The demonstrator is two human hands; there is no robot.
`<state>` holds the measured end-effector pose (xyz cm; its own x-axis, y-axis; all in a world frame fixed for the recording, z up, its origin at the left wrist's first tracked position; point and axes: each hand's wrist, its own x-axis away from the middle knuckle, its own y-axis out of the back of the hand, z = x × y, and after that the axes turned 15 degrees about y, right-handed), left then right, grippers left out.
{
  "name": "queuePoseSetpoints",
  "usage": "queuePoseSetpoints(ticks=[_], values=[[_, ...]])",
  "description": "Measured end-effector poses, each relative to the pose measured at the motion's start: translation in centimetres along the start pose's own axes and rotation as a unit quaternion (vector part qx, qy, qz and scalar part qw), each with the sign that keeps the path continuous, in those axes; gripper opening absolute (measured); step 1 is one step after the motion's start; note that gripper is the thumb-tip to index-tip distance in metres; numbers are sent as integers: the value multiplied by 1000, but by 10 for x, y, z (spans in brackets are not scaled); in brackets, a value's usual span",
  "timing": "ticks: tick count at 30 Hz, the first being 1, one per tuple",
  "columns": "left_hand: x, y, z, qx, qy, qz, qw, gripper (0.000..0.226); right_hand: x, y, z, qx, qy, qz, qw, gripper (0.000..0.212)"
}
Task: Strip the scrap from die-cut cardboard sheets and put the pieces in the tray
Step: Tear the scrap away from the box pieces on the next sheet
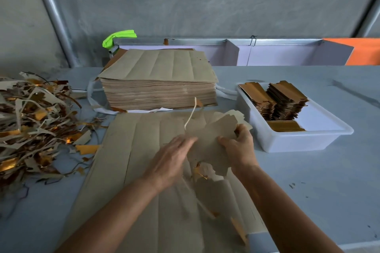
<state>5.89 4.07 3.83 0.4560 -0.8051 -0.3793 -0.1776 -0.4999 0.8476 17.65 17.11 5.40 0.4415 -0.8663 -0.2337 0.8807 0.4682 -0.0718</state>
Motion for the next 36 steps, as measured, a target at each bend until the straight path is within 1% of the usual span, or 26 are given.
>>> queuePoseSetpoints(ticks=[1,2,4,6,7,9,10,12,15,18,20,21,24,27,31,33,34,35,36], values=[[0,-1,-2,66,63,19,996,40,0,0,2,8,12,16,1000,35],[-1,-2,-4,113,124,22,986,33,0,0,4,12,23,31,999,36],[-6,-6,-8,171,200,46,964,36,1,1,7,11,30,48,998,36],[-11,-7,-12,244,241,68,937,29,0,1,10,0,31,37,999,33],[-11,-8,-15,294,267,75,915,24,1,0,11,-6,30,28,999,31],[-10,-13,-18,400,324,91,852,15,3,-1,11,-39,21,12,999,31],[-10,-15,-20,436,342,100,826,11,5,-1,10,-66,16,6,998,32],[-10,-16,-19,460,370,115,799,11,8,-2,8,-98,14,7,995,36],[-12,-15,-17,489,412,121,759,19,11,-1,7,-77,32,28,996,42],[-12,-17,-20,520,426,114,731,23,11,0,6,-104,29,33,994,45],[-11,-18,-22,531,430,113,721,24,11,2,5,-141,19,22,990,46],[-11,-18,-24,531,432,117,720,24,10,3,4,-141,18,16,990,45],[-9,-18,-25,524,428,126,725,25,7,9,2,-80,38,12,996,35],[-9,-15,-25,525,421,124,729,27,1,13,6,-29,48,29,998,31],[-12,-12,-31,546,425,123,711,27,0,13,9,-63,-1,70,996,32],[-12,-11,-34,551,429,137,703,27,2,14,8,-73,-21,71,995,26],[-12,-11,-35,547,430,144,704,27,2,15,8,-69,-19,66,995,21],[-10,-11,-35,537,429,147,711,25,2,16,8,-58,-7,63,996,19],[-10,-11,-36,512,423,143,734,23,1,16,8,-41,10,62,997,21]])
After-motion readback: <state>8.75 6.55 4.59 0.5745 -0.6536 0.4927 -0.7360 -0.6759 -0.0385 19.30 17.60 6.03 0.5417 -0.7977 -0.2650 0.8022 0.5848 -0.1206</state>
